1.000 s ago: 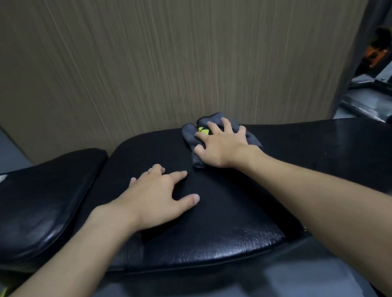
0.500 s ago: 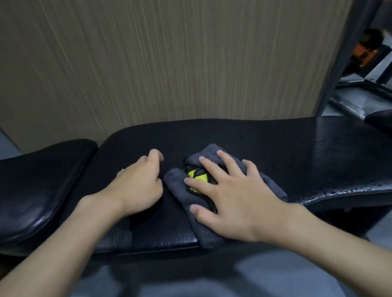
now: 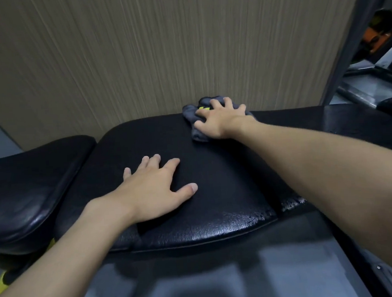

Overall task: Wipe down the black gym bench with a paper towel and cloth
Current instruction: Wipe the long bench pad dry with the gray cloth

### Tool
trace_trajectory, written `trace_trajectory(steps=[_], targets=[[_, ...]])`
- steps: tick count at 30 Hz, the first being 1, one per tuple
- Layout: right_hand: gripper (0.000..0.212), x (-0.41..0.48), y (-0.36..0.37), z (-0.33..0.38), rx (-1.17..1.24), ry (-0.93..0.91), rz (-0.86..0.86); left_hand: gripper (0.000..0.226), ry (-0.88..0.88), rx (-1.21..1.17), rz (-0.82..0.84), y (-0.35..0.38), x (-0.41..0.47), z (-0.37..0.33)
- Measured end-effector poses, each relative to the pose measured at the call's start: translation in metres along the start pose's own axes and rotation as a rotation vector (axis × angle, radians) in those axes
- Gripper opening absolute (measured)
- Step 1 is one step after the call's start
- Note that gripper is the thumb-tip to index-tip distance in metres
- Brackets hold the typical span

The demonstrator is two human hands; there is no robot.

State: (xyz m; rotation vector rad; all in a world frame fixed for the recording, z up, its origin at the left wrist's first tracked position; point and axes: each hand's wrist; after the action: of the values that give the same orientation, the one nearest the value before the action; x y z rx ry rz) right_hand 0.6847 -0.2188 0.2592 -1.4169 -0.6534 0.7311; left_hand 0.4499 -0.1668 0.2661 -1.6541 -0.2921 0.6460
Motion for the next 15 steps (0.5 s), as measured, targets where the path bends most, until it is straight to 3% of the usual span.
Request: trace_trajectory(steps=[6, 15], targets=[[0.058, -0.019, 0.004, 0.005, -0.015, -0.048, -0.005, 0.084, -0.008, -0.05, -0.006, 0.0, 0.002, 0.001], [0.055, -0.163, 0.02, 0.025, -0.048, -0.257, -0.145, 0.046, -0.01, -0.243, -0.076, 0.002, 0.0, 0.003]])
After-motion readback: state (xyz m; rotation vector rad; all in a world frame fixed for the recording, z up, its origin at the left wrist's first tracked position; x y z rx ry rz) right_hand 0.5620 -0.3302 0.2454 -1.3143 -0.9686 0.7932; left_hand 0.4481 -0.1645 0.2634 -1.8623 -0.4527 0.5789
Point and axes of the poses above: each hand's wrist, its own x-axis towards the middle knuckle, its own y-axis out of the palm, z = x × y, and after that the axes turned 6 degrees about -y, right-handed
